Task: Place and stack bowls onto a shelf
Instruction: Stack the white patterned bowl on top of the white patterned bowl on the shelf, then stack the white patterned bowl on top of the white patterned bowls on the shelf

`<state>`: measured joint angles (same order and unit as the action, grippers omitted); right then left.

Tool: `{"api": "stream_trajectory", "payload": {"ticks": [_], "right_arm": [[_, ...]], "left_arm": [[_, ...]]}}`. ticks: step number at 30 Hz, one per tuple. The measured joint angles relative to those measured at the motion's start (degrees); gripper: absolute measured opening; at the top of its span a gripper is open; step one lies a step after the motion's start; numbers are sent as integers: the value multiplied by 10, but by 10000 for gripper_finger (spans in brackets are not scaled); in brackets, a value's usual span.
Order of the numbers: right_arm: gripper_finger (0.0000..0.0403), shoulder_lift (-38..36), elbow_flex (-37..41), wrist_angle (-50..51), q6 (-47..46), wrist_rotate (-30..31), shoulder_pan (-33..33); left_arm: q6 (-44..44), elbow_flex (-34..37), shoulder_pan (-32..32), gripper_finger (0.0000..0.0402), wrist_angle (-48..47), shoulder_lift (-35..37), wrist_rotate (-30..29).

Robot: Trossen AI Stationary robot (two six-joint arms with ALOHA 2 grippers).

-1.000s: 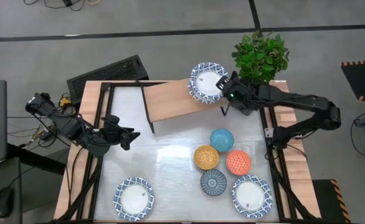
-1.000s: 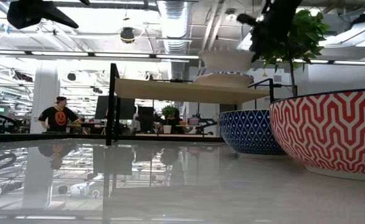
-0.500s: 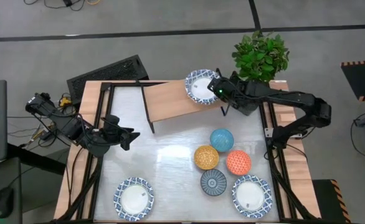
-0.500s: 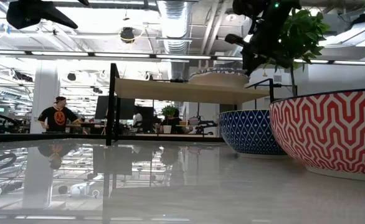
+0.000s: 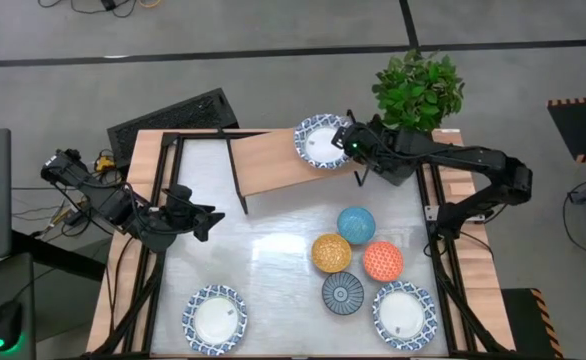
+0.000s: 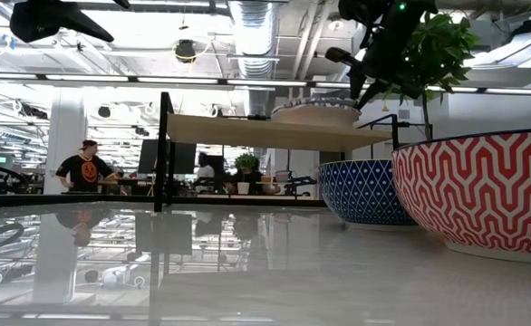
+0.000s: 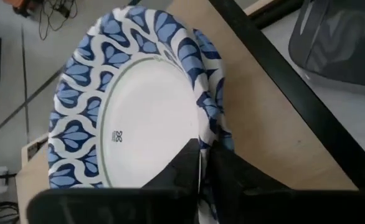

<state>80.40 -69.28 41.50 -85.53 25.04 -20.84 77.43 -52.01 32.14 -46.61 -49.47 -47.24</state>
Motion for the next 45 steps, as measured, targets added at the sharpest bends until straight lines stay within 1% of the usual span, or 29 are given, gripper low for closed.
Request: {"api": "stream_trajectory", "payload": {"ticks": [2, 5, 12, 14, 17, 19, 21, 24, 26, 28, 30, 32, 34, 36, 38, 41, 45], "right_arm": [[80, 0, 0, 0, 13, 0, 0], [113, -5, 0, 3, 21, -1, -1], [215, -32, 0, -8, 82, 2, -7], [238, -45, -1, -7, 93, 1, -7], [255, -64, -1, -2, 95, 1, -7], [259, -80, -1, 3, 105, -15, -4], [260, -102, -1, 4, 144, -43, 4], [260, -138, -1, 34, 205, -118, 31], [260, -159, -1, 70, 246, -185, 58], [260, -174, -1, 117, 273, -240, 100], [260, -180, -1, 175, 272, -267, 155], [260, -177, -1, 243, 249, -267, 220], [260, -165, -1, 316, 209, -248, 286], [260, -144, -1, 383, 156, -237, 347], [260, -116, -1, 428, 118, -236, 400], [260, -74, 0, 444, 101, -236, 469], [260, -16, 0, 440, 126, -248, 539]], "left_arm": [[-1, 0, 0, 232, 0, 0, 0], [-1, 0, 0, 232, 0, 0, 0], [-2, 0, 0, 232, 0, 0, 5], [-2, 0, 0, 232, 0, 0, 5], [-2, 0, 0, 232, 0, 0, 4], [-2, 0, 0, 232, 0, 0, 4], [-2, 0, 0, 232, 0, 0, 5], [-1, 0, 0, 232, 0, 0, 14], [-1, 0, 0, 232, 0, 0, 17], [-2, 0, 0, 232, 0, 0, 18], [-2, 0, 0, 232, 0, 0, 17], [-2, 0, 0, 232, 0, 0, 17], [-2, 0, 0, 232, 0, 0, 17], [-2, 0, 0, 232, -1, 0, 15], [-2, 0, 0, 232, -3, 0, 14], [-3, 0, 0, 232, -4, 0, 14], [-3, 0, 0, 232, -4, 0, 14]]}}
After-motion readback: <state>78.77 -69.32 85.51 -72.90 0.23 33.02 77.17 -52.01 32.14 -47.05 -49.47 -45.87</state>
